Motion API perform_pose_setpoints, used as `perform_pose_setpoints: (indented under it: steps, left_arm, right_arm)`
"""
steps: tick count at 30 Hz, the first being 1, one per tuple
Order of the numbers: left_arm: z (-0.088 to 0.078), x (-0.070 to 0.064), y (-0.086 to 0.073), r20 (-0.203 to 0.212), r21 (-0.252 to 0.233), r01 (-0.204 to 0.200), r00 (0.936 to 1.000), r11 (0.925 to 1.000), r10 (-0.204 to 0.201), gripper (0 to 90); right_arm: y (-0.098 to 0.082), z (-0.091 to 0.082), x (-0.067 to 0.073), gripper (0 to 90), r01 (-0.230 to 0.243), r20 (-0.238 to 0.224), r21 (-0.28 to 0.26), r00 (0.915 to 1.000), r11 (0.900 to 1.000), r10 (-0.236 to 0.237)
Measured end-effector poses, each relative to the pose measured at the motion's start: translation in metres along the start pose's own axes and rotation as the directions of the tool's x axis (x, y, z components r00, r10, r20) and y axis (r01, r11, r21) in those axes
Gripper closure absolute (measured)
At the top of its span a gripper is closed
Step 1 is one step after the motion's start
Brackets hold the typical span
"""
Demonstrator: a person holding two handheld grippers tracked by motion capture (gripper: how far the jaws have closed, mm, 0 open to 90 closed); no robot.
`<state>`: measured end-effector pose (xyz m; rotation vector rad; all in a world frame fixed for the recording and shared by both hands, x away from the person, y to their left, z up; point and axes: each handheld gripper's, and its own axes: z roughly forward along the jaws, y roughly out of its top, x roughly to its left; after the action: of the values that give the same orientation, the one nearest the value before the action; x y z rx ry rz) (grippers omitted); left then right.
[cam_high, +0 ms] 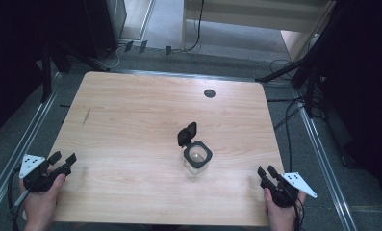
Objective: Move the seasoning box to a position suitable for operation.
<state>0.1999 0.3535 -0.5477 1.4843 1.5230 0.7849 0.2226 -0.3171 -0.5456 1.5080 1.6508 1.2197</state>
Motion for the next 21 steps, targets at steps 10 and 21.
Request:
perform_pose_setpoints:
  steps: [10, 21]
  left_arm:
    - [0.006, -0.064, 0.009, 0.153, 0.034, -0.067, 0.9863, 0.9972, 0.061, 90.0]
    - [0.026, -0.152, 0.012, 0.323, 0.043, -0.182, 0.9329, 0.9823, 0.159, 90.0]
  right_arm:
    - [0.013, 0.008, 0.017, 90.0, -0.041, -0.059, 0.014, 0.9974, 0.999, 0.042]
    - [0.025, 0.033, 0.079, 90.0, 0.023, -0.19, 0.034, 0.9817, 0.999, -0.016]
